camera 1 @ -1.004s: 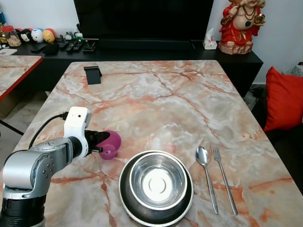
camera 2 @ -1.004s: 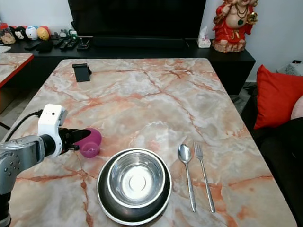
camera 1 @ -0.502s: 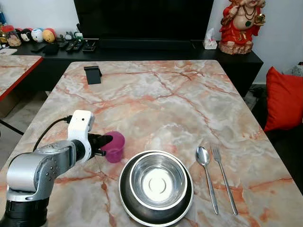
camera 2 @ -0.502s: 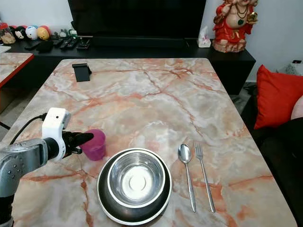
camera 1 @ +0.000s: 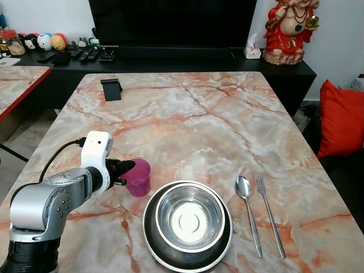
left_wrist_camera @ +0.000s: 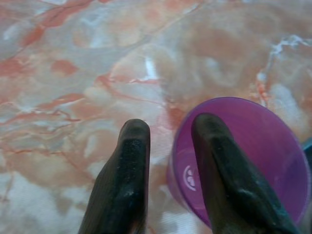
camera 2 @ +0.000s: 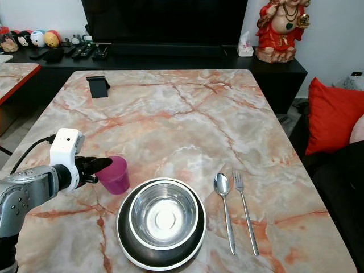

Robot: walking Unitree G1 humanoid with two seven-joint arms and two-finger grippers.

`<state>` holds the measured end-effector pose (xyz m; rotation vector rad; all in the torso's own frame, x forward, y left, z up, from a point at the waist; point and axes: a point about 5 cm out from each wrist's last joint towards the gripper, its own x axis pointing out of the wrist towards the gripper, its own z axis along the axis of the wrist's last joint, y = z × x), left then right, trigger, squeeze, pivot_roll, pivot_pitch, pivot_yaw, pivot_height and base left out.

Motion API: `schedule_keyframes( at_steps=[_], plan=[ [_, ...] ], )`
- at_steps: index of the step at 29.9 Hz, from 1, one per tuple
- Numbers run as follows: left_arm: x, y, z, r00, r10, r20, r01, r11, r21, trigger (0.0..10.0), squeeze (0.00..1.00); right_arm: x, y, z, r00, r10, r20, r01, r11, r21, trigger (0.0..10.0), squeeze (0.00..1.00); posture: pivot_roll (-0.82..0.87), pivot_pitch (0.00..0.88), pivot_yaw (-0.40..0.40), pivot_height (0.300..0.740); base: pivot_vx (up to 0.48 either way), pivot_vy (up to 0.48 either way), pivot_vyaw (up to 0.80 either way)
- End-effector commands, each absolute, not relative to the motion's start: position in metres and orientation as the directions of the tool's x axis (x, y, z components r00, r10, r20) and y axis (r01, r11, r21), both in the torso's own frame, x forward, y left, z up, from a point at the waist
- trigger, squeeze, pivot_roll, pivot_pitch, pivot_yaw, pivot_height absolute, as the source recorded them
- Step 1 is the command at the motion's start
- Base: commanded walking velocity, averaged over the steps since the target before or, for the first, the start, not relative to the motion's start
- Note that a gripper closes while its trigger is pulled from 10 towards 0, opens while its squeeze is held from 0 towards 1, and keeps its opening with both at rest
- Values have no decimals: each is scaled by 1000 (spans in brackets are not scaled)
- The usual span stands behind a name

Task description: Setting the table

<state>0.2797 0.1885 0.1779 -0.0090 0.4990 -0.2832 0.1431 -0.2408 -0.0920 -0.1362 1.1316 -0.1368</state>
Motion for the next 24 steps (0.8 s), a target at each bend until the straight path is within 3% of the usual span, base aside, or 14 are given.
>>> schedule_keyframes(
  at_steps=[1,3,6,7,11,14,17,24],
  plan=[
    [281,189,185,856,-262,-446,268,962,-51,10000,1000,144,-242,-91,419,-180,-890,39,983,-180,10000,0,-3,0,-18,732,0,0,0],
    [282,190,187,861,-256,-439,264,964,-45,10000,1000,144,-242,-91,419,-180,-890,40,983,-180,10000,0,-4,0,-18,732,0,0,0],
    [288,191,203,917,-245,-316,244,969,-43,10000,1000,144,-242,-91,419,-181,-890,40,983,-181,10000,0,-6,0,-17,732,0,0,0],
    [290,192,210,936,-241,-258,241,970,-34,10000,0,144,-242,-91,420,-181,-890,40,983,-181,10000,0,-5,0,-18,732,0,0,0],
    [292,196,230,976,-199,-84,203,978,45,10000,0,144,-242,-91,420,-182,-889,40,983,-182,10000,0,-4,0,-18,732,0,0,0],
    [291,202,231,994,-106,37,98,980,171,10000,0,144,-242,-91,429,-182,-885,53,983,-177,10000,0,-4,0,-17,732,0,0,0],
    [288,212,213,995,27,94,-39,991,128,10000,0,145,-242,-90,452,-182,-873,88,983,-159,10000,0,-15,0,-12,732,0,0,0],
    [280,205,176,988,57,140,-73,991,113,10000,0,146,-243,-89,492,-217,-843,208,970,-128,10000,0,-26,0,-11,732,0,0,0]
  ],
)
